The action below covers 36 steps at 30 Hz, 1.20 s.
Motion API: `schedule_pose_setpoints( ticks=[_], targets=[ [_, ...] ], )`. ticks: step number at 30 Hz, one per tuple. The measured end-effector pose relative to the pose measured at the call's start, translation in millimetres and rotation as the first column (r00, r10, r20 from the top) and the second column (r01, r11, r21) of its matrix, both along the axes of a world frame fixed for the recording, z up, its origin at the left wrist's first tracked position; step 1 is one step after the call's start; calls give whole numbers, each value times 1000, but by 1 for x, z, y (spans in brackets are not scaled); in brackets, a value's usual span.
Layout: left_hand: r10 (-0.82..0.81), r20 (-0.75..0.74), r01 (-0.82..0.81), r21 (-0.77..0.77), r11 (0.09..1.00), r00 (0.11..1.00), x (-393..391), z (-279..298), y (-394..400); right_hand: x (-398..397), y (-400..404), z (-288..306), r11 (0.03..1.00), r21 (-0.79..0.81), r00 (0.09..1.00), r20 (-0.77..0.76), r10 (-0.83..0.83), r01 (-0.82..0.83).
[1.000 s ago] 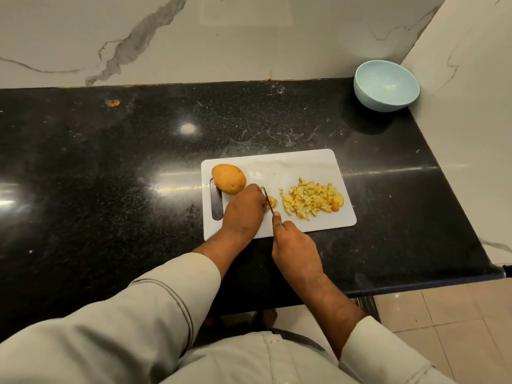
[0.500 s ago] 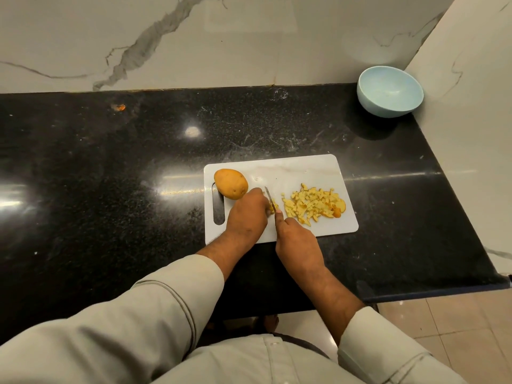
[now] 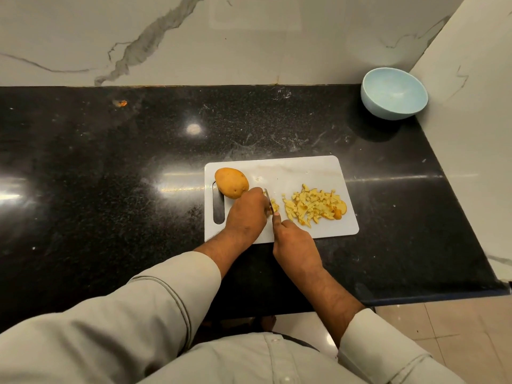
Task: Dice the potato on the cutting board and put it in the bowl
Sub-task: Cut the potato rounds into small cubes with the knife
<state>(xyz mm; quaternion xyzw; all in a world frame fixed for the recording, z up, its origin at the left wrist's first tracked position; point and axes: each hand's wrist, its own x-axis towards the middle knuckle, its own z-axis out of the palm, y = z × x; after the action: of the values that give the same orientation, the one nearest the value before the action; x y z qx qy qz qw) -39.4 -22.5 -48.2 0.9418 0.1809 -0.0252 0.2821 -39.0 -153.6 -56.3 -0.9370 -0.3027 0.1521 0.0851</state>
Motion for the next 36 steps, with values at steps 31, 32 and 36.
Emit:
schedule_pose_setpoints(
  ticks=[31,32,36],
  targets=[
    [185,121,-154,-228,961,975,-13,-11,3,-21,0,8,997,54,997,45,-66,63],
    [191,121,-160,-227,961,974,-13,-10,3,-22,1,7,996,53,997,47,-68,66],
    [170,95,-150,-193,970,981,-11,-9,2,-23,3,3,996,45,996,60,-73,70]
  ],
)
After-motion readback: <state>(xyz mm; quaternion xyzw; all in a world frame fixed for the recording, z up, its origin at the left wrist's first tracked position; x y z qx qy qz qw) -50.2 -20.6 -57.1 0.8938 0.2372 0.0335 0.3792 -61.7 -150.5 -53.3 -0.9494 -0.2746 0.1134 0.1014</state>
